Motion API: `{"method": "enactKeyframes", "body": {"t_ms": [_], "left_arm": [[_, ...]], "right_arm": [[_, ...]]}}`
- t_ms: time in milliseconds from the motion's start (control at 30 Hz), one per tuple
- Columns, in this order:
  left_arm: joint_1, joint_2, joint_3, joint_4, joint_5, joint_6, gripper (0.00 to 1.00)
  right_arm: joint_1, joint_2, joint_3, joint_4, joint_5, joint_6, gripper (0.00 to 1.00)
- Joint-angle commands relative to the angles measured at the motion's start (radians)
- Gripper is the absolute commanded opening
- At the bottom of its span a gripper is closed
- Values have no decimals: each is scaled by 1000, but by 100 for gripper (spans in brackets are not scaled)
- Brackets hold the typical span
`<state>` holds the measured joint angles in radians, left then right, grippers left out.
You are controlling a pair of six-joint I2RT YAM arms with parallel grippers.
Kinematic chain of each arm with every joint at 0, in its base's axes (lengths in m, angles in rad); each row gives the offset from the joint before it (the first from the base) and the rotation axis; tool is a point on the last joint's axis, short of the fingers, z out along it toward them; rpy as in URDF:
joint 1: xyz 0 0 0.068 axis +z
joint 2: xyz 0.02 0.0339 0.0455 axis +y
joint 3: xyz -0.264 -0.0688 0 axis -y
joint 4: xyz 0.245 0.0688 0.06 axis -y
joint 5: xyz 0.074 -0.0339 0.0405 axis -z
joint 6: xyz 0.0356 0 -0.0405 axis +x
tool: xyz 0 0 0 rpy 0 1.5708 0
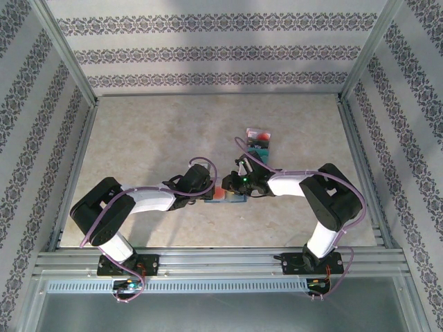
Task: Take the credit cards out of the card holder
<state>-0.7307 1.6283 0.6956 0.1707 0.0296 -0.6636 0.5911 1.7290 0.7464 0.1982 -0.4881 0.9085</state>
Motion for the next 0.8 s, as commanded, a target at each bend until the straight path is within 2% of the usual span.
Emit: {"method": "enactKeyframes", "body": {"t_ms": [0,267,767], "left_arm": [[13,19,-28,-7,12,-12,14],[13,18,-29,-8,15,-11,15],[15,15,-26,-34,-8,-4,15]], "right_arm": [[-6,-25,-22,112,-53,32,19],[-9,-6,-41,225,-102,78,12],[-53,-43,-102,250,-95,84,9]]}}
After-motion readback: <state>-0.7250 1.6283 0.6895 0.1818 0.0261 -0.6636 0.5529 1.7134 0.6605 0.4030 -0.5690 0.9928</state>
